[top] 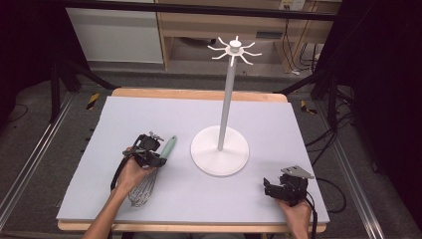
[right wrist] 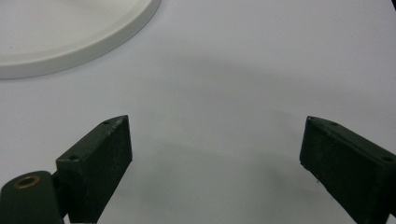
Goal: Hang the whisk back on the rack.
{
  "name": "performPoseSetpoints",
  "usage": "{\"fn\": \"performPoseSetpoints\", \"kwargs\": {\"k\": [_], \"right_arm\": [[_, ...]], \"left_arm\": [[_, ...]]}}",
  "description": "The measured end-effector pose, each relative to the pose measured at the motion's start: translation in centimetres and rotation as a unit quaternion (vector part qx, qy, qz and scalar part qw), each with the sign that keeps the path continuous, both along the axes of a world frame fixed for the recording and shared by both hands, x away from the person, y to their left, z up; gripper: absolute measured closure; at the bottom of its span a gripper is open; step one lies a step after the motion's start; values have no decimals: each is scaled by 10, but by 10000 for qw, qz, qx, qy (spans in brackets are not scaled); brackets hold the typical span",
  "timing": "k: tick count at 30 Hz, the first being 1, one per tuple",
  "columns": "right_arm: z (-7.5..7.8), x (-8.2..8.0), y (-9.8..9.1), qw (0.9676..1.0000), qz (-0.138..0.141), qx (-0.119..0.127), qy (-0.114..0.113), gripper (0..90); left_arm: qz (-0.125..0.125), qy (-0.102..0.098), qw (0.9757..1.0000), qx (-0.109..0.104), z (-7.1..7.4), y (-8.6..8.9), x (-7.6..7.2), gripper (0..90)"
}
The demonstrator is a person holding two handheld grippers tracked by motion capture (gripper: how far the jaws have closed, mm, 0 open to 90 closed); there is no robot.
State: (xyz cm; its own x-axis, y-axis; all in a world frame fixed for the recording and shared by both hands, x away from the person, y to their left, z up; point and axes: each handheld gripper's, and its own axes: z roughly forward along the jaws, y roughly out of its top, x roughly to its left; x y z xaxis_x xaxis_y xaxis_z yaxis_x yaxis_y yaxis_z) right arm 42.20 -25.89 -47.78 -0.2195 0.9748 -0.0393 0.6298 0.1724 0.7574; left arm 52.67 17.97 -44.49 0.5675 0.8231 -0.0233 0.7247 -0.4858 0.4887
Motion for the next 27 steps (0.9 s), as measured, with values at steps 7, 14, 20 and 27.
{"fn": "performPoseSetpoints", "kwargs": {"k": [7, 14, 20, 27], "right_arm": [[0, 0, 0, 10000, 12, -25, 21, 98], [-1, 1, 0, 10000, 17, -42, 32, 98], [-1, 1, 1, 10000, 53, -36, 41, 98], [-1, 1, 1, 10000, 35, -46, 49, 97]], "left_arm": [[15, 112, 9999, 31, -5, -2, 4, 621], [73, 191, 9998, 44, -7, -3, 6, 632], [181, 277, 9995, -6, -7, -3, 8, 646], [199, 296, 9994, -41, -6, -2, 9, 656]]}}
